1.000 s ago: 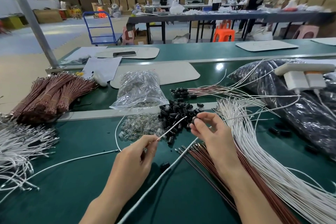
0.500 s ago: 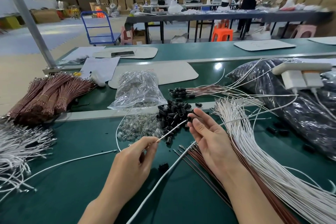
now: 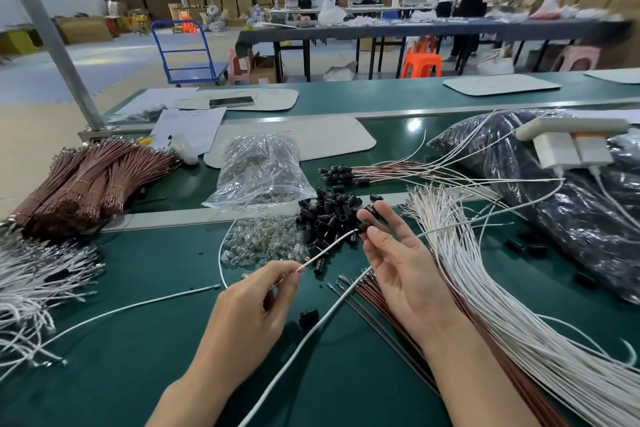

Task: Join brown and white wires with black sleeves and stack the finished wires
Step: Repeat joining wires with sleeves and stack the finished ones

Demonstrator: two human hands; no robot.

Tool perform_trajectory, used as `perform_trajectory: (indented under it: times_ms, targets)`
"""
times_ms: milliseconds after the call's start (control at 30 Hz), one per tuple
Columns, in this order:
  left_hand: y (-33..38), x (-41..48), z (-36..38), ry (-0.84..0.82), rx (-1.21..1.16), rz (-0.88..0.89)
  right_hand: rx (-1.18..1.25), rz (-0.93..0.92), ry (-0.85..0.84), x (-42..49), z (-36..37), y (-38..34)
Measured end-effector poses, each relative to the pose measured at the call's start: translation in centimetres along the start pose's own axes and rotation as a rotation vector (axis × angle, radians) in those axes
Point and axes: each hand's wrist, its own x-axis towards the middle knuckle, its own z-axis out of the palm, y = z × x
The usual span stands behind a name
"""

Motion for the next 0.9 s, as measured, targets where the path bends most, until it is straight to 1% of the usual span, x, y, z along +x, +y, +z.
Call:
perform_trajectory:
  times_ms: [167, 400, 567, 767, 900]
  targets:
    - [0.2, 0.0, 0.0, -0.008, 0.039, -0.026, -0.021, 0.037, -0.033, -0.4, 0.5, 0.3]
    - [0.3, 0.1, -0.1, 0.038, 0.087, -0.071, -0.030, 0.079, -0.088, -0.7, 1.0, 0.8]
    - [0.7, 0.0, -0.1, -0.003, 0.149, -0.057, -0.064, 0.099, -0.114, -0.9, 1.3, 1.0]
    - [0.8, 0.2, 0.1, 0.042, 0.176, -0.076, -0.160, 0.167, -0.186, -1.1, 2.1, 2.4]
    - [0.9, 0.2, 0.1, 0.066, 0.167, -0.056, -0.250, 0.141, -0.213, -1.4, 2.5, 3.5]
